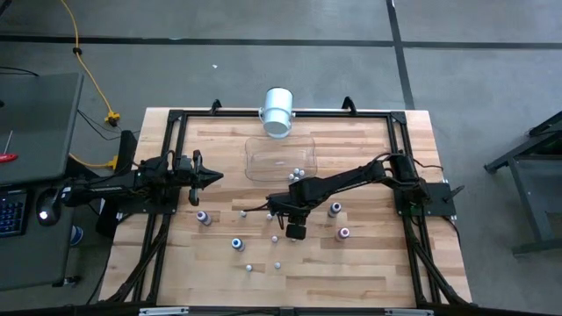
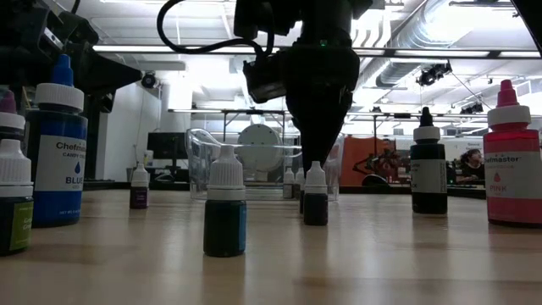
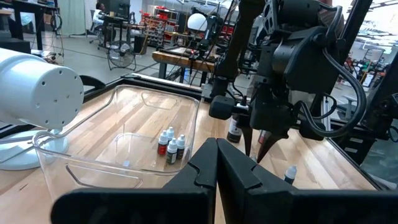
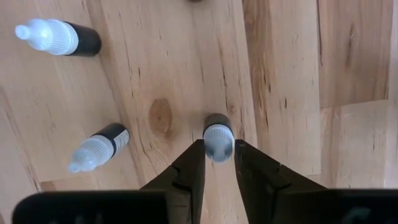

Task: Pick & Place food coloring
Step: Put the small black food coloring bottle into the transparent bin

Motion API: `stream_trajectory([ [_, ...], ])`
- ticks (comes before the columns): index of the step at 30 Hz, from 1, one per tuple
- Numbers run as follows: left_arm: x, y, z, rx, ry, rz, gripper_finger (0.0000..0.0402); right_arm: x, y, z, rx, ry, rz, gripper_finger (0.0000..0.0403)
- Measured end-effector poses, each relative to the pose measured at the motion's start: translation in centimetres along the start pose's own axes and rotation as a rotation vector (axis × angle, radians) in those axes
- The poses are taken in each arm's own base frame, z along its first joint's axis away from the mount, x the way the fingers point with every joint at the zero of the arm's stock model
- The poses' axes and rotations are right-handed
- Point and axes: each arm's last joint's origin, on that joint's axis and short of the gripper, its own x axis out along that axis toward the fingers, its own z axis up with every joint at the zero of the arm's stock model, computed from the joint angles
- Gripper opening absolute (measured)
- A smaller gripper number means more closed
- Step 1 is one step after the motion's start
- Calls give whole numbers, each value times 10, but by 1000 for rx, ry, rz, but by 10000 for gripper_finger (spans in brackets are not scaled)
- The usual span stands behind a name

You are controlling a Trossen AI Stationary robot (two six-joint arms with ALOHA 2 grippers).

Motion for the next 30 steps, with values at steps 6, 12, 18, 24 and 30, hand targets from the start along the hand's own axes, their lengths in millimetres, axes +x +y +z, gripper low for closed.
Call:
stream_trajectory([
  [6,0,0,0,0,0,0,1,0,0,0,0,-1,1,58],
  [12,0,0,0,0,0,0,1,0,0,0,0,-2,2,43],
  [18,0,0,0,0,0,0,1,0,1,1,0,-4,26,40],
  [24,0,0,0,0,-1,0,1,0,1,2,25,-13,32,38],
  [30,0,0,0,0,0,0,1,-15,2,3,61,-63,40,26],
])
